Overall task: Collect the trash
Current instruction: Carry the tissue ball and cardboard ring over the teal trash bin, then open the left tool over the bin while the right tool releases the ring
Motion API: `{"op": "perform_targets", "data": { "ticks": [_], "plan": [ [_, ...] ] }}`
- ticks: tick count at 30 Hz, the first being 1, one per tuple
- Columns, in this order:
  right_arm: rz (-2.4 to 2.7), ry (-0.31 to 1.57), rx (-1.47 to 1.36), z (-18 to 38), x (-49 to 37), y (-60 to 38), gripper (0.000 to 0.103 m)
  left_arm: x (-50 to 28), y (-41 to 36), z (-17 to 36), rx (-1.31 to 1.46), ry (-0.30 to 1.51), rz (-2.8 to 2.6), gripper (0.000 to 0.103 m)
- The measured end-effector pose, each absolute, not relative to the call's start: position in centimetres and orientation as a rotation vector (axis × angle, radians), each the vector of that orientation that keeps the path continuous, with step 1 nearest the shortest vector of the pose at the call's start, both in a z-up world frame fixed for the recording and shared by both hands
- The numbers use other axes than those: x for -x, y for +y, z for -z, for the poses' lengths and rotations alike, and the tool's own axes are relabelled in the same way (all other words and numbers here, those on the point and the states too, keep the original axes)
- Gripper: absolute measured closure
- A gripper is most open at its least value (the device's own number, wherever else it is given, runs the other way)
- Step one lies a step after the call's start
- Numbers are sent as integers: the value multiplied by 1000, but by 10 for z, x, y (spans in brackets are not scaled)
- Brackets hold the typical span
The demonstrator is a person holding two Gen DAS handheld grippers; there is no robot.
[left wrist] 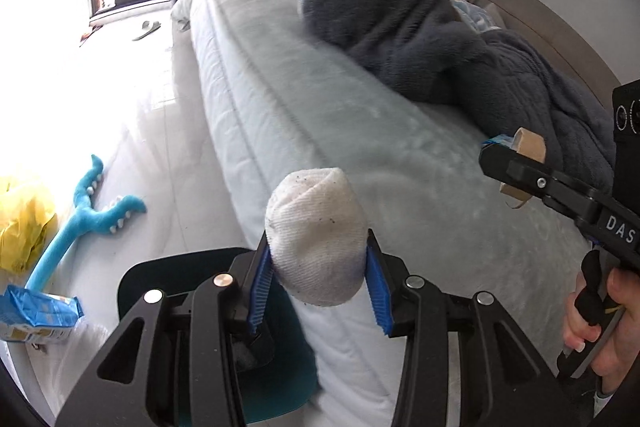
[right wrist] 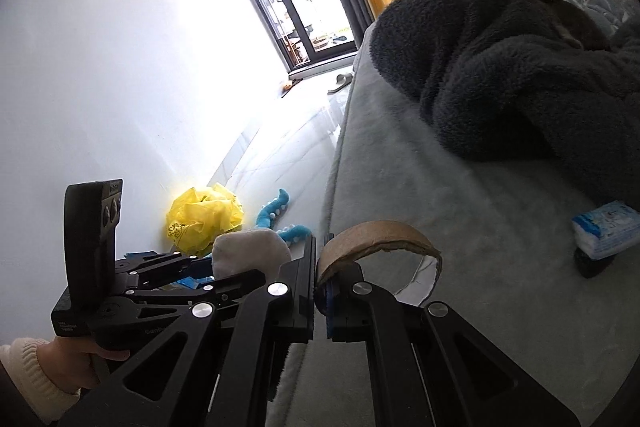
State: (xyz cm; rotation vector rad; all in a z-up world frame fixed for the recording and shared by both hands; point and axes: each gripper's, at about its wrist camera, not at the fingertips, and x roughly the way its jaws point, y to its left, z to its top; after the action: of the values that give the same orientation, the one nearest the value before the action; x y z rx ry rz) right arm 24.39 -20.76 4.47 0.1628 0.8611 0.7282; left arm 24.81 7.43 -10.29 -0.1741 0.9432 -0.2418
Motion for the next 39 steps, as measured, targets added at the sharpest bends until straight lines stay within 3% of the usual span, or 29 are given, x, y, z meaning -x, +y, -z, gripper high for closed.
{"op": "perform_targets", "data": {
  "ticks": [15,20,23,31,39],
  "plan": [
    [-856,971,-59,-13,-228,-96,99,-233,164,169,257,1211,117,56],
    [-857,1036,-39,5,-231,-74,99,-226,182,187,284,1287,79,39],
    [-857,1079,-40,18,-231,-62,99,-222,193,193,291,1311,68,34],
    [-878,1144,13,42,-216,-30,99,-212,220,180,291,1263,31,26],
    [-859,1225,74,78,-210,-8,99,-205,242,155,285,1153,-3,26]
  ]
}}
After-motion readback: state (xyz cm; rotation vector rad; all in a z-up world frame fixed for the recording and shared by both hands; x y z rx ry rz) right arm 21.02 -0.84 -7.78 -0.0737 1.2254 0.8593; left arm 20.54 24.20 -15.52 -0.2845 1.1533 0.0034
